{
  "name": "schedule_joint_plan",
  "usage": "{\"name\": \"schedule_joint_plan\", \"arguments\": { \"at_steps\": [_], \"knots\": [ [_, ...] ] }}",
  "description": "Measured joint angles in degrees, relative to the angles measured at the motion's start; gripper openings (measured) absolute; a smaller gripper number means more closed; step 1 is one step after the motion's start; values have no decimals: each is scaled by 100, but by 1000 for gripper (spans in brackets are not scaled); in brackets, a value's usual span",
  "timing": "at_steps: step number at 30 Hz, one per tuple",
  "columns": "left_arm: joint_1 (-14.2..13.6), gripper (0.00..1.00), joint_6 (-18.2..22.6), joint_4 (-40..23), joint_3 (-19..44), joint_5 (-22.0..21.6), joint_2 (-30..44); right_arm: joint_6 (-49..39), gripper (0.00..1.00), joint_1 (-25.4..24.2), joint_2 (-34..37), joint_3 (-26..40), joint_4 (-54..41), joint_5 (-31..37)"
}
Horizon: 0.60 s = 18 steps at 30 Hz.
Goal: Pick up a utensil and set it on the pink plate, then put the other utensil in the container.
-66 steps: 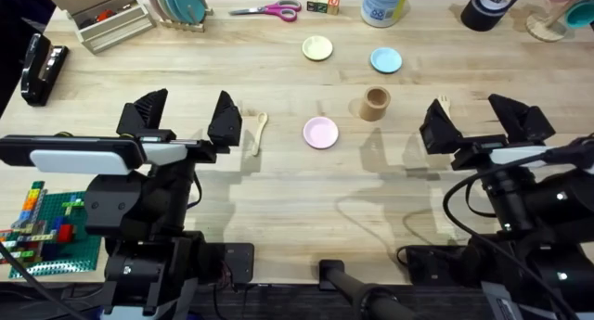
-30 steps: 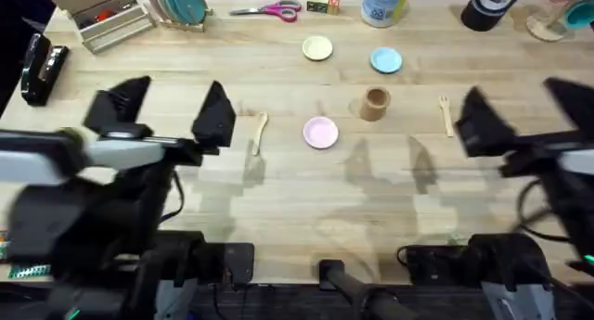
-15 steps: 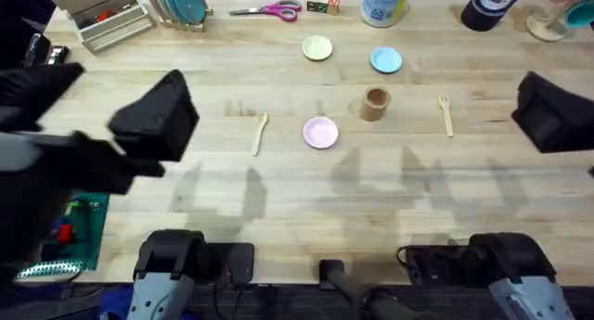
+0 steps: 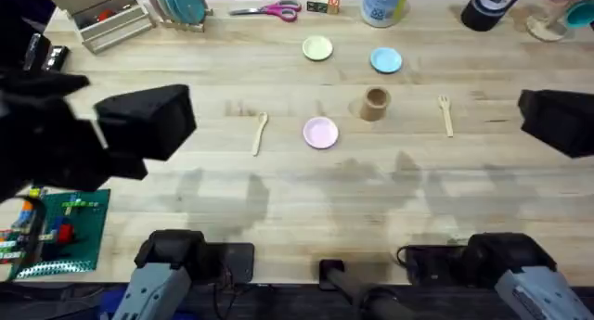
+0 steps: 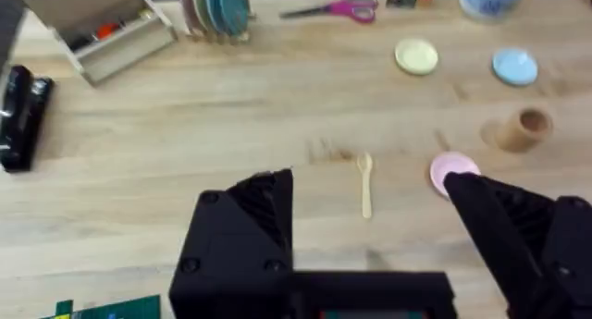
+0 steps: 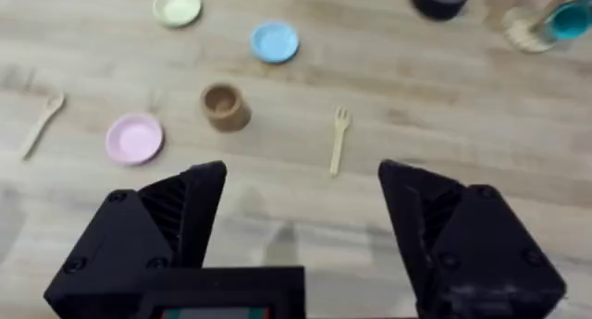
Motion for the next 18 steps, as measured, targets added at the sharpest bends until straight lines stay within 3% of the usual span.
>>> {"name": "schedule_joint_plan", "arguments": {
  "at_steps": [7,18],
  "knots": [
    [0,993,118,-600,309,171,924,-44,996,0,777,495,-654,-167],
    [0,992,142,-597,378,249,1914,-44,995,-11,1713,945,-1255,-293]
  ]
}}
